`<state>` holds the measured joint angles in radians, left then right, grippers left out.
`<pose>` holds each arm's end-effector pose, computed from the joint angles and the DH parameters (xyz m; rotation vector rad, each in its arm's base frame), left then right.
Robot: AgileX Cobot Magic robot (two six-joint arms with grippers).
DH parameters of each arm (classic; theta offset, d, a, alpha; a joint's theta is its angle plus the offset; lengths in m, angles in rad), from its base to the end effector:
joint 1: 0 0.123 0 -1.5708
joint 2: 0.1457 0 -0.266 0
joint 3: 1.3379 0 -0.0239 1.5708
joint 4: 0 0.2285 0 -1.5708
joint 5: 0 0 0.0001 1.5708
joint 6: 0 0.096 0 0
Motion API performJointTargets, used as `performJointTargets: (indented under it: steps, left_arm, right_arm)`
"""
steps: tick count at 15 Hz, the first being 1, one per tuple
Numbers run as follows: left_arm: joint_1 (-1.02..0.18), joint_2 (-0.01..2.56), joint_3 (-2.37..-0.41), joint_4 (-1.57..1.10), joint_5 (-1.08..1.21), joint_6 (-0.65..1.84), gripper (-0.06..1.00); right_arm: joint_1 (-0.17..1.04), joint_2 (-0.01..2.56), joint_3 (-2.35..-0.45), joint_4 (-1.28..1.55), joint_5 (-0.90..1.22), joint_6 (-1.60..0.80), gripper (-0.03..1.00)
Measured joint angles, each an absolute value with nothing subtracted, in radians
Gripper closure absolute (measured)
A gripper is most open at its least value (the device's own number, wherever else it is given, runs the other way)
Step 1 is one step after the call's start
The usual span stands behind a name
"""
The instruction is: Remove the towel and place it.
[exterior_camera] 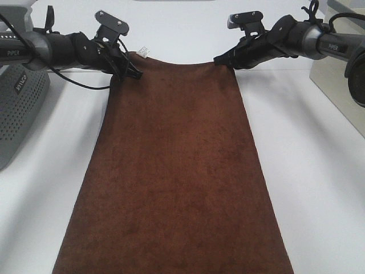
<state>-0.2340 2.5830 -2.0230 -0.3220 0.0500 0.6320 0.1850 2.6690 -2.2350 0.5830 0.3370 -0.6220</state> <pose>0.5261 -0.1270 0.0992 0.5714 2.0115 0.0297 0.5384 0.1186 0.0974 -0.3764 2.1704 0.2684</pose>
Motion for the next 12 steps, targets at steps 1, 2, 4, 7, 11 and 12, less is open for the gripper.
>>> performJointTargets:
  steps: [1, 2, 4, 7, 11, 12]
  left_arm:
    - [-0.234, 2.583, -2.023, -0.322, 0.050, 0.632, 0.94]
    - [-0.234, 2.584, -2.023, -0.323, 0.050, 0.632, 0.94]
    - [-0.234, 2.587, -2.023, -0.325, 0.046, 0.632, 0.93]
    - [-0.234, 2.591, -2.023, -0.331, -0.052, 0.632, 0.71]
    - [-0.234, 2.617, -2.024, -0.395, -0.083, 0.599, 0.42]
    - [-0.234, 2.625, -2.024, -0.399, -0.083, 0.591, 0.40]
  right_arm:
    - [0.185, 2.669, -2.235, 0.586, 0.337, -0.622, 0.95]
    - [0.185, 2.669, -2.235, 0.590, 0.337, -0.622, 0.93]
    - [0.185, 2.669, -2.235, 0.590, 0.336, -0.622, 0.84]
    - [0.185, 2.670, -2.235, 0.590, 0.336, -0.622, 0.46]
    - [0.180, 2.671, -2.235, 0.590, 0.326, -0.622, 0.34]
    - [0.176, 2.673, -2.235, 0.591, 0.326, -0.621, 0.34]
